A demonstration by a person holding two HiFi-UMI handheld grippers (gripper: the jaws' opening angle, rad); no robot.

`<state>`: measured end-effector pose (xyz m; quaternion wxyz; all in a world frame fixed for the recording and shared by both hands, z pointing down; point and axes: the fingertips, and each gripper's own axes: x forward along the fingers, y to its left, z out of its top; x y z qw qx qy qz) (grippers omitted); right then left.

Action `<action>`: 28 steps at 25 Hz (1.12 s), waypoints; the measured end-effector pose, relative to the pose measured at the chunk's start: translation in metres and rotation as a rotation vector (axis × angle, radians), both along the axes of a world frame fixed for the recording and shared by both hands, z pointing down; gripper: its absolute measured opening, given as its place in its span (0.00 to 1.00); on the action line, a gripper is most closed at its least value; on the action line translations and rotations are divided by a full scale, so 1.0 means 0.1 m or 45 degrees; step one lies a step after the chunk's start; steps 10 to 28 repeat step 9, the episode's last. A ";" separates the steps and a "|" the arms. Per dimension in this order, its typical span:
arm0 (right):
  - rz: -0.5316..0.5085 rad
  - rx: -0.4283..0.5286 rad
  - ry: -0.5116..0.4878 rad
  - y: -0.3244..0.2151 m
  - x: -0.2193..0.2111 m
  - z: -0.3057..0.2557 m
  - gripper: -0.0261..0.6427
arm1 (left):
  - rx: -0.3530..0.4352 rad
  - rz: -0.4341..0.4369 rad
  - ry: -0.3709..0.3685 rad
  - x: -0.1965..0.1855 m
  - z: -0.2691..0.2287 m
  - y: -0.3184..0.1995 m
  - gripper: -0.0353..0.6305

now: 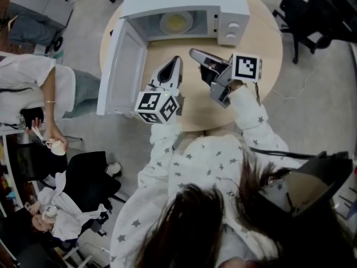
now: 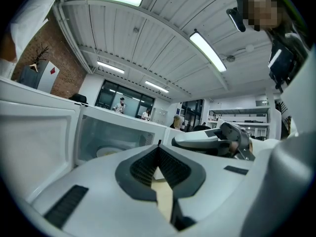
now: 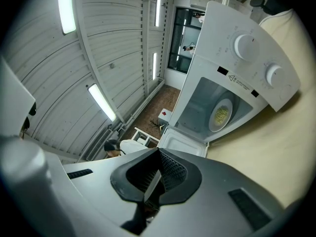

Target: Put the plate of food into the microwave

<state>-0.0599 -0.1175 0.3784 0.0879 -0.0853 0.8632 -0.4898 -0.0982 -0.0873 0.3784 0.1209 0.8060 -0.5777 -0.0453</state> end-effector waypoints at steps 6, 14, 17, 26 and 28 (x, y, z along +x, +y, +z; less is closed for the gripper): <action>-0.023 0.013 -0.002 0.01 -0.01 0.01 0.05 | -0.006 -0.015 -0.005 0.01 0.01 0.01 0.06; -0.027 0.004 -0.002 0.02 -0.01 0.01 0.05 | -0.007 -0.016 -0.006 0.01 0.01 0.02 0.06; -0.027 0.004 -0.002 0.02 -0.01 0.01 0.05 | -0.007 -0.016 -0.006 0.01 0.01 0.02 0.06; -0.027 0.004 -0.002 0.02 -0.01 0.01 0.05 | -0.007 -0.016 -0.006 0.01 0.01 0.02 0.06; -0.027 0.004 -0.002 0.02 -0.01 0.01 0.05 | -0.007 -0.016 -0.006 0.01 0.01 0.02 0.06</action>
